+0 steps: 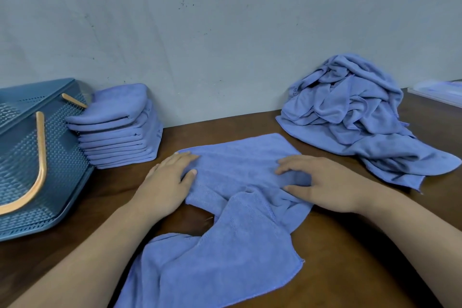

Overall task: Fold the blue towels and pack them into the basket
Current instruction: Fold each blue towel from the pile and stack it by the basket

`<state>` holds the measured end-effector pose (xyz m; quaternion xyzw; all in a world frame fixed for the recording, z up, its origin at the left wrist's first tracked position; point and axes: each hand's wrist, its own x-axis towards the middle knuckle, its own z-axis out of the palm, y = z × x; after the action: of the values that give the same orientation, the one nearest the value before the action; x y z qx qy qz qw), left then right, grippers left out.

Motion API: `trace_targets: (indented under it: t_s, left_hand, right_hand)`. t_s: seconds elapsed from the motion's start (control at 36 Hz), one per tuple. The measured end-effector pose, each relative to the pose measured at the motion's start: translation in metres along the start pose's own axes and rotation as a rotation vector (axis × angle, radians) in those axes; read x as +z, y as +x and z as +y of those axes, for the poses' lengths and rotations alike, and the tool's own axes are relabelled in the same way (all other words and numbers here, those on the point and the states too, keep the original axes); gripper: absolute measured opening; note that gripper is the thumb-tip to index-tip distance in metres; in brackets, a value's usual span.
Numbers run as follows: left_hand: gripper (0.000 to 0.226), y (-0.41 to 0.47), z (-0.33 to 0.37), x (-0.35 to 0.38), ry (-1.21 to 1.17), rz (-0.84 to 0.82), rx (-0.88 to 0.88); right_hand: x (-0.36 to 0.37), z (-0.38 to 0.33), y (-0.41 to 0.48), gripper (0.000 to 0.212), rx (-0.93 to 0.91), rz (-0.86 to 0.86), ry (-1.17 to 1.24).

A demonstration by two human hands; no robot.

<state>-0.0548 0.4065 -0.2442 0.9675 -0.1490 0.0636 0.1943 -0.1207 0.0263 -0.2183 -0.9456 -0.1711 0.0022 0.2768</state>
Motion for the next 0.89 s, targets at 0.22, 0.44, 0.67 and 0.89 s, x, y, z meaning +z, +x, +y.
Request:
trace_targets:
  t_s: [0.22, 0.44, 0.67, 0.89]
  left_hand:
    - [0.025, -0.014, 0.038, -0.011, -0.060, 0.071, 0.181]
    - [0.056, -0.010, 0.025, -0.015, 0.069, -0.127, 0.153]
    - [0.054, 0.005, -0.004, -0.008, -0.038, 0.052, -0.080]
    - [0.008, -0.009, 0.012, -0.011, -0.179, 0.189, 0.223]
  right_hand:
    - [0.006, -0.004, 0.005, 0.055, -0.005, -0.159, -0.115]
    - [0.005, 0.005, 0.013, 0.053, 0.010, -0.171, -0.132]
    - [0.018, 0.009, 0.054, 0.054, -0.003, 0.139, -0.263]
    - [0.024, -0.030, 0.029, 0.028, -0.277, 0.303, 0.000]
